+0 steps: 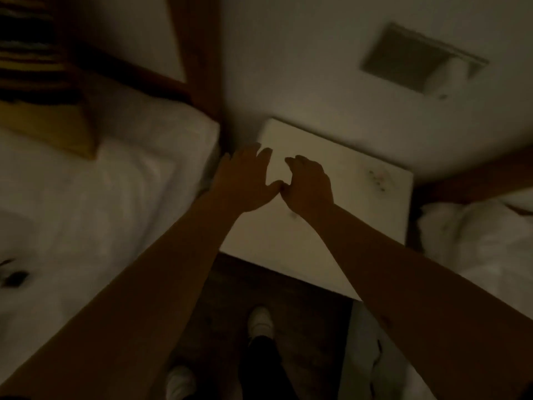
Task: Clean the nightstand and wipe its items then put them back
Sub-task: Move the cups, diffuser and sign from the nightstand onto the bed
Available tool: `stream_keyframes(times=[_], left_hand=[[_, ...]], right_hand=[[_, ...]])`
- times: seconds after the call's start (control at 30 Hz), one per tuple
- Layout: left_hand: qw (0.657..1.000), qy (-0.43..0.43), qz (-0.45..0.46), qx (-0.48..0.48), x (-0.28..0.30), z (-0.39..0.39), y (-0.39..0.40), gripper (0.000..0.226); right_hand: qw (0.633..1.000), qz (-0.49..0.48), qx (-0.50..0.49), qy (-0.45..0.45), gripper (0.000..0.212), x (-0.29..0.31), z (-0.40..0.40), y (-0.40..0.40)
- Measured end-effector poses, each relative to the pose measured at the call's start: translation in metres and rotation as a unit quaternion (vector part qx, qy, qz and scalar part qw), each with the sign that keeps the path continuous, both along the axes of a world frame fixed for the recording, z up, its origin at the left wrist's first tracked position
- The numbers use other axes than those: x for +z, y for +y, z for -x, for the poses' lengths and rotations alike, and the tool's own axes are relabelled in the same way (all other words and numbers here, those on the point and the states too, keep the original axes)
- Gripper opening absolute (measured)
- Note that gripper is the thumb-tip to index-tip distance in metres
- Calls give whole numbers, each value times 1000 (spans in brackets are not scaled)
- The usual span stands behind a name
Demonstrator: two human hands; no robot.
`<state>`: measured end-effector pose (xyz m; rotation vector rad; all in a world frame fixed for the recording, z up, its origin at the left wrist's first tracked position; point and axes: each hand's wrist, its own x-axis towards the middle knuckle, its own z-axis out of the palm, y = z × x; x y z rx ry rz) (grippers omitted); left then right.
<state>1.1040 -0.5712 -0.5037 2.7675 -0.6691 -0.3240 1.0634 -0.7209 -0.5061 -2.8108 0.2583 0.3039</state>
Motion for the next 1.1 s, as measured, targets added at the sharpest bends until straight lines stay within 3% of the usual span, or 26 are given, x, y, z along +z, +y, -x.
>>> stream_keyframes(times=[0.1,0.33,0.5,0.6,0.67,0.73,0.93,1.1], left_hand=[[997,22,11,-68,-17,7,-90,76],[986,73,23,-150,-59,-8,-220,76],[971,14,7,-237,-84,-16,-280,76],[970,9,10,-241,-94,-19,-295,59],[969,1,39,-245,-93,-22,-293,40],[966,-4,59,-251,-88,-24,-280,23],[985,-31,51,-159,-70,-26,-184,23],[999,5,18,-32,-49,-44,-51,22]], right_hand=[[995,63,-72,19,65,-9,24,-84],[978,75,-191,24,60,-34,68,-208],[975,0,-217,36,63,-58,68,-239],[973,-33,-230,0,46,-71,60,-242],[970,-27,-240,-27,23,-77,55,-243],[974,-10,-222,-35,12,-79,51,-245],[996,-38,-44,-65,18,-62,19,-208],[984,-77,136,-91,20,-44,-42,-94]])
